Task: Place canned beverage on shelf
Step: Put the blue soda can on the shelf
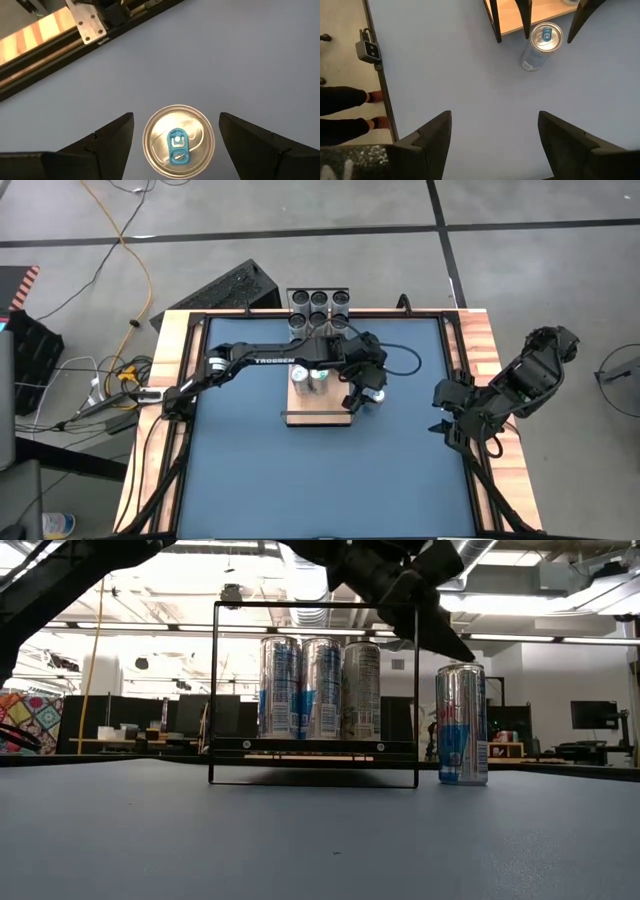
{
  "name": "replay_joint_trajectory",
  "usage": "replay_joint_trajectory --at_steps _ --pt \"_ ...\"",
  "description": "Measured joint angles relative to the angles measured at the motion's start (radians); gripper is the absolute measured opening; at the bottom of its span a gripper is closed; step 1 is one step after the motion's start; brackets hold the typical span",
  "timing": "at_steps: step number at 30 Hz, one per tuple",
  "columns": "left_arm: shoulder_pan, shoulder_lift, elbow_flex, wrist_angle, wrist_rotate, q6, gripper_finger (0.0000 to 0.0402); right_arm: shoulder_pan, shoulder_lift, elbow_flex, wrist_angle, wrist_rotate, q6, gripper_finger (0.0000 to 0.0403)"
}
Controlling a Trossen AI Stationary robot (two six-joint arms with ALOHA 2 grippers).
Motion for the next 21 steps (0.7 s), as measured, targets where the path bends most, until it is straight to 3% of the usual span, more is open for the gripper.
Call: replay_joint_trajectory --at_steps 17,21 --pt "-0.002 0.06 -0.001 -0.018 0.018 -0.015 0.0279 0.0 0.0 0.0 0.0 0.002 -0.003 0.028" --pt "-0.003 0.06 -0.001 -0.008 0.005 -0.007 0.026 0.0 0.0 0.0 0.0 0.002 -0.003 0.028"
